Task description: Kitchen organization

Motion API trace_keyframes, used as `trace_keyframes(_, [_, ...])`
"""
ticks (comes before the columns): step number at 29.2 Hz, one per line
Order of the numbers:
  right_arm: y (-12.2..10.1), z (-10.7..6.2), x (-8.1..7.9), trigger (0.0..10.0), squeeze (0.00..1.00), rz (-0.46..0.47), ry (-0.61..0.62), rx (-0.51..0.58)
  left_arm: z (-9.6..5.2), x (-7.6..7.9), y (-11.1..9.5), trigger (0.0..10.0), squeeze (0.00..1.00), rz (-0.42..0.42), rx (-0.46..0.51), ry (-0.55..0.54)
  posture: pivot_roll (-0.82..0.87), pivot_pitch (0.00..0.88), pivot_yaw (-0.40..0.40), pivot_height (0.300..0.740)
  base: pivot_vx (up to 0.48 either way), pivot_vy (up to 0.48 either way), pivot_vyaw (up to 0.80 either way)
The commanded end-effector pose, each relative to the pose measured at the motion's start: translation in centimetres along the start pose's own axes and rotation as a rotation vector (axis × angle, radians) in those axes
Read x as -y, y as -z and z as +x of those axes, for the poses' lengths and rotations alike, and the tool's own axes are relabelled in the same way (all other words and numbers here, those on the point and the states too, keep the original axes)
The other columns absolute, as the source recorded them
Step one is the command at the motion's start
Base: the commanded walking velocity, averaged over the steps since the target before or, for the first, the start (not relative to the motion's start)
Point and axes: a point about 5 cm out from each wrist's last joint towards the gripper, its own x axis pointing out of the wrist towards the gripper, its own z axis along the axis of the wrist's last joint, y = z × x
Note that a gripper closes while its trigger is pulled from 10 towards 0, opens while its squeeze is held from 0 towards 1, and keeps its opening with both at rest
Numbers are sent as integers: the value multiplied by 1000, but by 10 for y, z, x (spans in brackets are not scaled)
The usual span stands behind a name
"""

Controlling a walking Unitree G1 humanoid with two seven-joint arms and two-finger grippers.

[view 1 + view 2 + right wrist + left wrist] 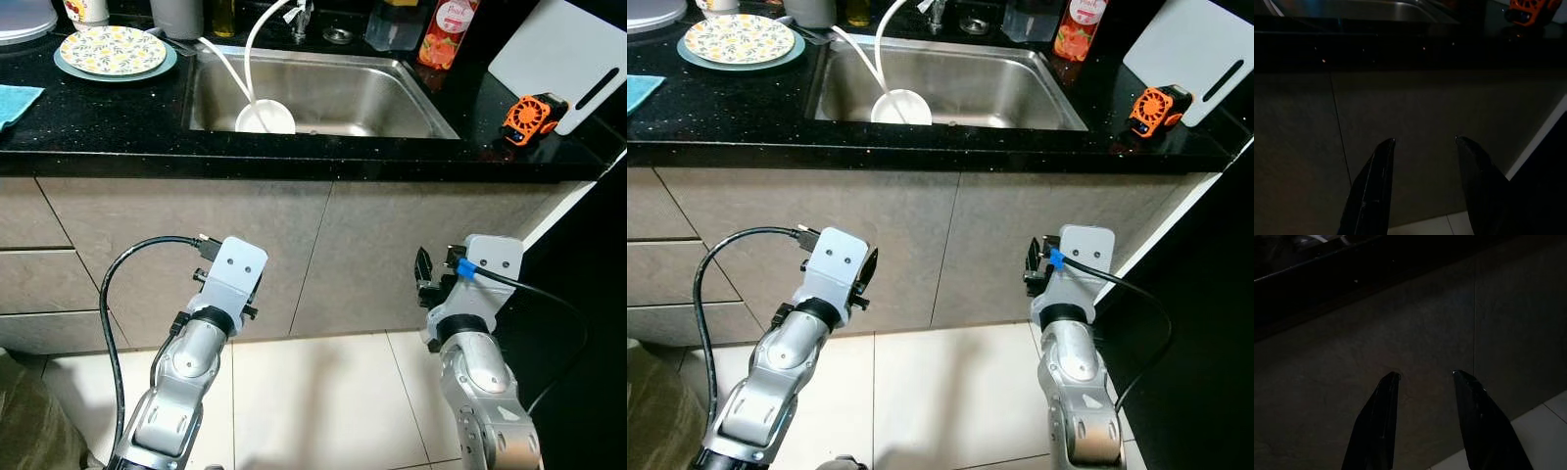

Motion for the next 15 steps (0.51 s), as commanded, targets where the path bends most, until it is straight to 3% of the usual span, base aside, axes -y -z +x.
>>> trace_keyframes(1, [3,1,3,10000,0,1,11,-12,-2,6,3,10000,0,-4,-8,13,219,38,-97,740,0,0,0])
trace_keyframes(15, [8,-2,1,10000,0,-3,7,-20,-5,7,10,10000,0,1,-19,14,232,0,-98,740,0,0,0])
